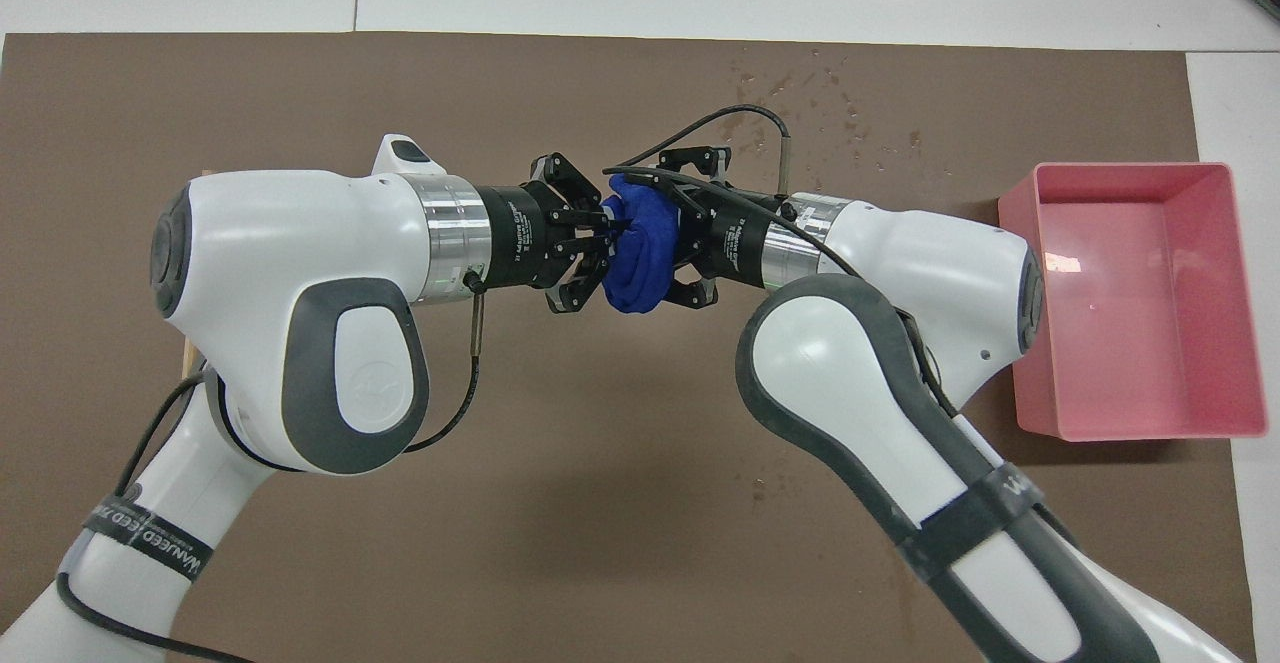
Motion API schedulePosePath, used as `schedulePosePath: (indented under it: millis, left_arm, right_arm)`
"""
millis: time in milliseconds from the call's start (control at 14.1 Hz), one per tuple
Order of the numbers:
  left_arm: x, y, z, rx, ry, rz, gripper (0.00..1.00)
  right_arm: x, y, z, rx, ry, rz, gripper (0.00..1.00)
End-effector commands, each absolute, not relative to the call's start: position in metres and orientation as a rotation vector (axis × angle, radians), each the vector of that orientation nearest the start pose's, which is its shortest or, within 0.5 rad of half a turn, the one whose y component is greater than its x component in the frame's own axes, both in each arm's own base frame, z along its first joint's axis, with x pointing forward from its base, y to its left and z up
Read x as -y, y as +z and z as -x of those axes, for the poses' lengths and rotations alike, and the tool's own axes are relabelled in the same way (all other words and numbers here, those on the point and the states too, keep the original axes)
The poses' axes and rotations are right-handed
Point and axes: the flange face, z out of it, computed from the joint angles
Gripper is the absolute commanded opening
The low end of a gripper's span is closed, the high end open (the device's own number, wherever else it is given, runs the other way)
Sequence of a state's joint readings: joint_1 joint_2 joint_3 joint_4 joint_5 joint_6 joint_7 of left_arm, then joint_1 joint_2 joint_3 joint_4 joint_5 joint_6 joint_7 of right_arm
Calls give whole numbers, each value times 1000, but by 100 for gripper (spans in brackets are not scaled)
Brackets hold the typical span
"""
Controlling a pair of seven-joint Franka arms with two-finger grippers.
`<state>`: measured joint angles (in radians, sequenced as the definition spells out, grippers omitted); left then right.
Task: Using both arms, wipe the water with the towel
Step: 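Bring the towel to the right gripper and grasp it with the right gripper, then open the left gripper and withdraw it while the right gripper holds the towel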
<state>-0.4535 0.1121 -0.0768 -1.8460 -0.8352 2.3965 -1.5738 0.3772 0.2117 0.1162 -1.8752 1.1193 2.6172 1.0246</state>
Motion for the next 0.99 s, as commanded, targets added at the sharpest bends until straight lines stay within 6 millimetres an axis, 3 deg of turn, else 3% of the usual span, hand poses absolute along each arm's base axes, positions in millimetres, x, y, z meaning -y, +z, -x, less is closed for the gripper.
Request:
schedulePosePath:
  millis: [0,283,354,424,636,778,919]
  left_arm:
    - [334,513,-530,-1687,-534,-1681,0]
    - [332,514,-533,-1679,-508,-1680,0]
    - [333,515,-534,-1673,-496,-1685,44]
    - [333,518,-535,-1675,-495,-1678,99]
    - [321,534,-545,-1648,-409,-1719,100]
    - [305,559,-561,-1560,-166,-1887,100]
    - [289,563,-579,-1493,0,-2040,100]
  right_arm:
    - [-290,450,-583,-1358,230,1743,0]
    - [-289,449,-583,-1257,169,1821,0]
    - [-288,450,-584,-1243,157,1833,0]
    - [-286,448,-585,-1217,126,1871,0]
    - [-261,442,-594,-1073,27,2103,0]
    - [-233,438,-603,-900,-60,2294,0]
    - [-193,432,-612,-743,-119,2458,0]
